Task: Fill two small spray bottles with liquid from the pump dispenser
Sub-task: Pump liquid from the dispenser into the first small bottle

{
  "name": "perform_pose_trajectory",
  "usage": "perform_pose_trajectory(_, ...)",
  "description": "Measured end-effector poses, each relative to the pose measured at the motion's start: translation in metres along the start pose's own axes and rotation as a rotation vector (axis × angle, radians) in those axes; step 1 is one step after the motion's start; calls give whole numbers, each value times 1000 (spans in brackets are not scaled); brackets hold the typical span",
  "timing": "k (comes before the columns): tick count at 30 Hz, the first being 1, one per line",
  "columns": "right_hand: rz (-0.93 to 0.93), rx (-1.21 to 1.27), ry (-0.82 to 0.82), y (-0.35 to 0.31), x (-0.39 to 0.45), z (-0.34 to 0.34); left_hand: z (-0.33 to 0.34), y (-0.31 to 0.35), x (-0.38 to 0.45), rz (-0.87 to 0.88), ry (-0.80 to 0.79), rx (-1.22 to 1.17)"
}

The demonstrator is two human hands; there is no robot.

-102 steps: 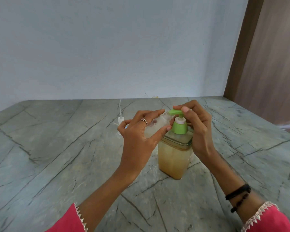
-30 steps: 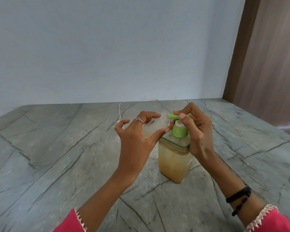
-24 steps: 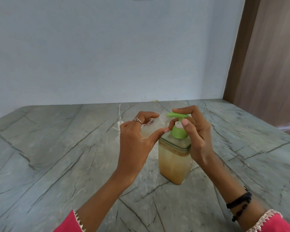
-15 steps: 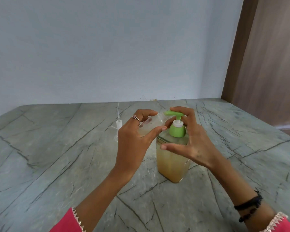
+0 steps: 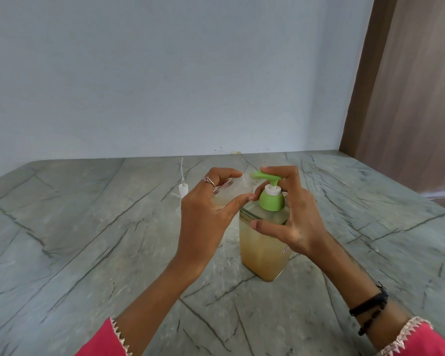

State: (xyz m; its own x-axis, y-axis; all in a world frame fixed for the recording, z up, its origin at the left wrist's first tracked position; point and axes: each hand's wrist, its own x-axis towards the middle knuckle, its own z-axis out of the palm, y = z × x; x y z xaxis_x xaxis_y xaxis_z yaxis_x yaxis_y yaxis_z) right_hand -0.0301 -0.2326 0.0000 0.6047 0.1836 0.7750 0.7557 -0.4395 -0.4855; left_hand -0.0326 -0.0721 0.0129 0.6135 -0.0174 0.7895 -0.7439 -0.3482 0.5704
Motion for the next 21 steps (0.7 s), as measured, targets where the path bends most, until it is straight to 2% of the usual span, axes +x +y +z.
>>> perform_pose_trajectory(21,20,-29,-32,-1,-1,-1,-2,-1,0,-7,-4,-14)
